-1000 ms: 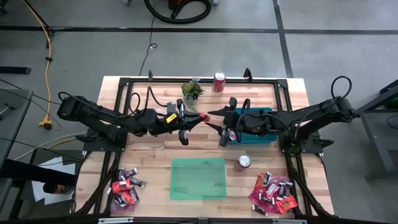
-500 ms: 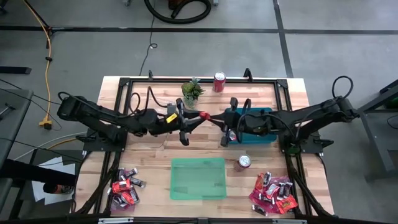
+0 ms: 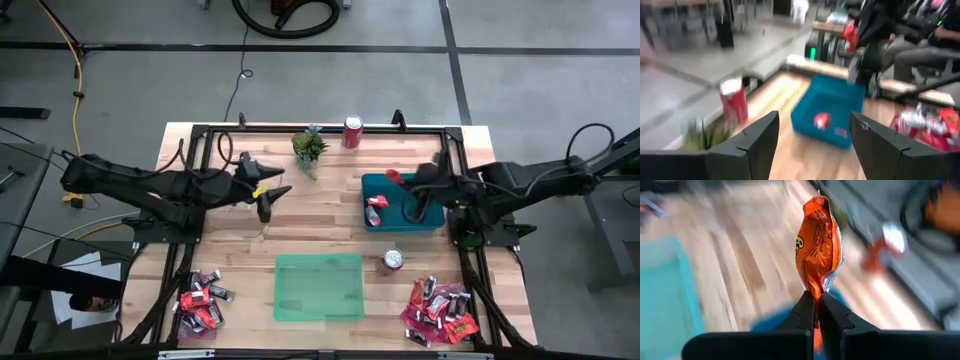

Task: Sort candy
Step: Put the orange chocolate into the blue bin

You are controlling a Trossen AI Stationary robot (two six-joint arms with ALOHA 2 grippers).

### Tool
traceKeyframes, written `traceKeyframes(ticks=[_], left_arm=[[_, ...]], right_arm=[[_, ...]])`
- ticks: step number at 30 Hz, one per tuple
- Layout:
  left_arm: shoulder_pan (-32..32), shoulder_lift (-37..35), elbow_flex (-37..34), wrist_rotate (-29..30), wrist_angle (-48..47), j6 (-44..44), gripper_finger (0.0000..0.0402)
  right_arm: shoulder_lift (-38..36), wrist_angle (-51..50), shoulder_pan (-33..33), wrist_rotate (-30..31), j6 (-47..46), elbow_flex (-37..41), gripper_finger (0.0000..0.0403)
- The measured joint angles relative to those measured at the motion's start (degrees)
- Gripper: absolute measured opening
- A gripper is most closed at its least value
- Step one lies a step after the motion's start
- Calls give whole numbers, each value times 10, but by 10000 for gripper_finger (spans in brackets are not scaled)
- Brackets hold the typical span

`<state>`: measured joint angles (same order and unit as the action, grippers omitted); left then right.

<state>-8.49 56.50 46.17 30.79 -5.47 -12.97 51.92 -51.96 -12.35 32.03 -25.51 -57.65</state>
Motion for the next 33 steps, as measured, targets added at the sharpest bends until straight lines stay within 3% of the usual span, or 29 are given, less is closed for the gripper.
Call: traceKeyframes(ticks=[6,12,17,24,28,33], left_arm=[[-22,-26,-88,-1,-26,-123,226],[-30,-23,-111,-2,-41,-174,225],[-3,-23,-88,-2,-84,-180,225],[34,-23,-59,-20,-113,-147,225],[38,-23,-56,-21,-113,-134,225],[37,-23,-56,-22,-114,-134,225]], right_arm=[[-82,-33,-20,-21,-238,145,1],[-89,6,6,-85,-425,270,1],[-71,95,56,-164,-450,324,1],[-25,203,136,-203,-435,326,0],[21,210,174,-258,-434,325,0],[64,233,192,-267,-472,325,0]])
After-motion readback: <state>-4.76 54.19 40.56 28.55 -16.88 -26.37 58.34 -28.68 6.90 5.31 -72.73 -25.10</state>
